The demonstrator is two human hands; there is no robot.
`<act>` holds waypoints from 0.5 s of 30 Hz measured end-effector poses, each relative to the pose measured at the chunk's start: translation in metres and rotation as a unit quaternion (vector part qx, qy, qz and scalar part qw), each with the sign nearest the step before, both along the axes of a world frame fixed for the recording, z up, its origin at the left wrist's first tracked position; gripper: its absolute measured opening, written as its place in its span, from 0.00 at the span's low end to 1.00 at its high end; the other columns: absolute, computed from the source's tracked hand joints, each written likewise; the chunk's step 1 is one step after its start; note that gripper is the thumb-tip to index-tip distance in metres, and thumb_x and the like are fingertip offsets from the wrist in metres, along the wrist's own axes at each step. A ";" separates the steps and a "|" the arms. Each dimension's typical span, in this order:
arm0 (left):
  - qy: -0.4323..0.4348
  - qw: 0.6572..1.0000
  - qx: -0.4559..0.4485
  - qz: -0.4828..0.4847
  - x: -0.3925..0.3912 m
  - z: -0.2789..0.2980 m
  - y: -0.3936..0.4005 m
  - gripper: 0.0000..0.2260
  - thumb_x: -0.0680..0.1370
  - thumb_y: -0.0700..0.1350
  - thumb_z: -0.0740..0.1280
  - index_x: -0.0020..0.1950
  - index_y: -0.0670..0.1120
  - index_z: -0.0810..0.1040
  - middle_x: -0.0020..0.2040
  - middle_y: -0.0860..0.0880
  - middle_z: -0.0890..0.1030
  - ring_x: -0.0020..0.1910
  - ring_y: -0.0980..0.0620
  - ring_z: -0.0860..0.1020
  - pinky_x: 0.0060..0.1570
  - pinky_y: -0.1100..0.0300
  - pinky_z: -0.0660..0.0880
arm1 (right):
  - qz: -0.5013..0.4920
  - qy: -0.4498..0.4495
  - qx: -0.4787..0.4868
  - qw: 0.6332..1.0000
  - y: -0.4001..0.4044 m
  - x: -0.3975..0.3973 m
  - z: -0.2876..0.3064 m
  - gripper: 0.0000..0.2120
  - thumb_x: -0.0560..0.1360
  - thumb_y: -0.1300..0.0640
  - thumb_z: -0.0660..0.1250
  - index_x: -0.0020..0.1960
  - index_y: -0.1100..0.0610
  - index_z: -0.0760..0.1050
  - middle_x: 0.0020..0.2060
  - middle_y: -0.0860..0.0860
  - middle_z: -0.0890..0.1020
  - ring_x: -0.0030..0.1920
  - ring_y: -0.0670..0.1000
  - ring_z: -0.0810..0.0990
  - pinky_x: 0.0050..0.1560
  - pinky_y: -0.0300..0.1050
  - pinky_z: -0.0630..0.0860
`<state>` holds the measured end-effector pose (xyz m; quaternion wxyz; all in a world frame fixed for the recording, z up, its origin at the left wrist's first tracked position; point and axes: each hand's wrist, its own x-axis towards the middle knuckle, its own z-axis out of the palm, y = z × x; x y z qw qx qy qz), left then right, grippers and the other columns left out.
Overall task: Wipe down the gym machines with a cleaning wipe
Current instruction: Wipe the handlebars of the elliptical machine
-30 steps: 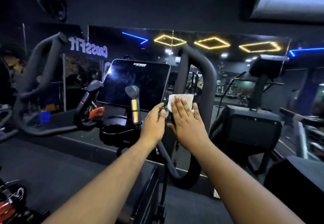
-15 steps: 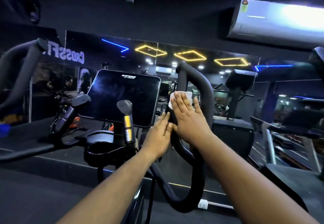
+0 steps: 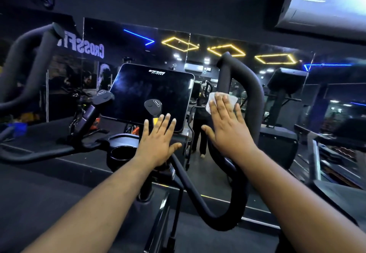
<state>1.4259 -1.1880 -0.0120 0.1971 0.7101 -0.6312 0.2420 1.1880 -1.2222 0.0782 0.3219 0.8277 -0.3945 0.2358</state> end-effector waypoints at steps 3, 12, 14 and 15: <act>0.004 1.000 0.012 -0.009 0.004 -0.005 -0.006 0.37 0.79 0.69 0.43 0.80 0.53 0.32 0.81 0.50 0.32 0.79 0.51 0.30 0.77 0.41 0.34 | -0.002 0.006 -0.015 1.000 0.000 -0.006 -0.006 0.38 0.82 0.35 0.44 0.82 0.56 0.39 0.80 0.53 0.35 0.81 0.54 0.34 0.80 0.59 0.37; 0.004 0.999 0.042 0.006 0.006 -0.010 -0.020 0.41 0.81 0.69 0.50 0.80 0.51 0.28 0.77 0.51 0.22 0.75 0.50 0.21 0.77 0.40 0.31 | 0.003 -0.026 0.036 0.999 0.006 0.007 0.001 0.40 0.82 0.34 0.47 0.81 0.56 0.34 0.79 0.54 0.29 0.79 0.54 0.29 0.80 0.57 0.37; 0.005 0.999 0.042 -0.005 0.008 -0.010 -0.019 0.41 0.81 0.69 0.51 0.80 0.50 0.29 0.77 0.52 0.22 0.75 0.50 0.21 0.77 0.41 0.31 | -0.008 -0.003 0.008 1.000 0.007 0.001 -0.014 0.41 0.81 0.32 0.45 0.81 0.56 0.34 0.79 0.54 0.31 0.80 0.55 0.32 0.80 0.59 0.39; 0.008 0.999 0.044 -0.010 0.008 -0.009 -0.019 0.42 0.81 0.69 0.51 0.80 0.50 0.29 0.77 0.52 0.22 0.74 0.50 0.21 0.76 0.41 0.30 | -0.016 0.008 -0.009 1.000 0.006 -0.002 -0.011 0.42 0.80 0.30 0.43 0.82 0.56 0.35 0.80 0.54 0.32 0.80 0.54 0.33 0.80 0.61 0.39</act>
